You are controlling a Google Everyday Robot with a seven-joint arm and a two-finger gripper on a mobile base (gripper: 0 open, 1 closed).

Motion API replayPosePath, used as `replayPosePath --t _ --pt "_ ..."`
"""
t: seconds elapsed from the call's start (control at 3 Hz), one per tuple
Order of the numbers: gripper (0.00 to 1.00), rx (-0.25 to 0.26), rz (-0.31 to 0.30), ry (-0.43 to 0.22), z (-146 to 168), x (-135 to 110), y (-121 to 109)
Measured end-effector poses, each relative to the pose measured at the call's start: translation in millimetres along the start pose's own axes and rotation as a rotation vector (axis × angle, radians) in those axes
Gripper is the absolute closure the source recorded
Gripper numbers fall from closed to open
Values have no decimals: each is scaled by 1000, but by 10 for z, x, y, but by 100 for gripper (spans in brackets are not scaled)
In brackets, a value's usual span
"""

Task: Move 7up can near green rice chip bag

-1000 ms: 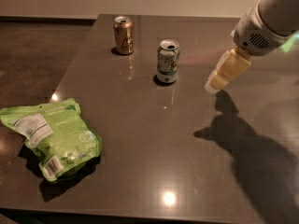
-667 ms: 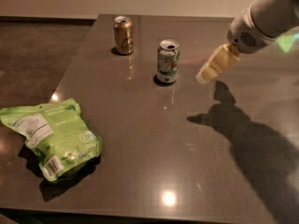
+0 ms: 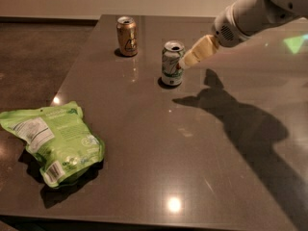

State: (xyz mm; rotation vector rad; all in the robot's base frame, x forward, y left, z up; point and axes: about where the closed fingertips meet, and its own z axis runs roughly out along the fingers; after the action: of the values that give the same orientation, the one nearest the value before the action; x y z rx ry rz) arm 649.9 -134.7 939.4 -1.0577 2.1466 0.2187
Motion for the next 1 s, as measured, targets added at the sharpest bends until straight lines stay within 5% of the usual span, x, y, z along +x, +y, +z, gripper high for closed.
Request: replayPosePath --t 0.67,1.0 --pt "0 -101 -19 -50 450 -293 250" --pt "23 -149 -38 -45 594 -335 357"
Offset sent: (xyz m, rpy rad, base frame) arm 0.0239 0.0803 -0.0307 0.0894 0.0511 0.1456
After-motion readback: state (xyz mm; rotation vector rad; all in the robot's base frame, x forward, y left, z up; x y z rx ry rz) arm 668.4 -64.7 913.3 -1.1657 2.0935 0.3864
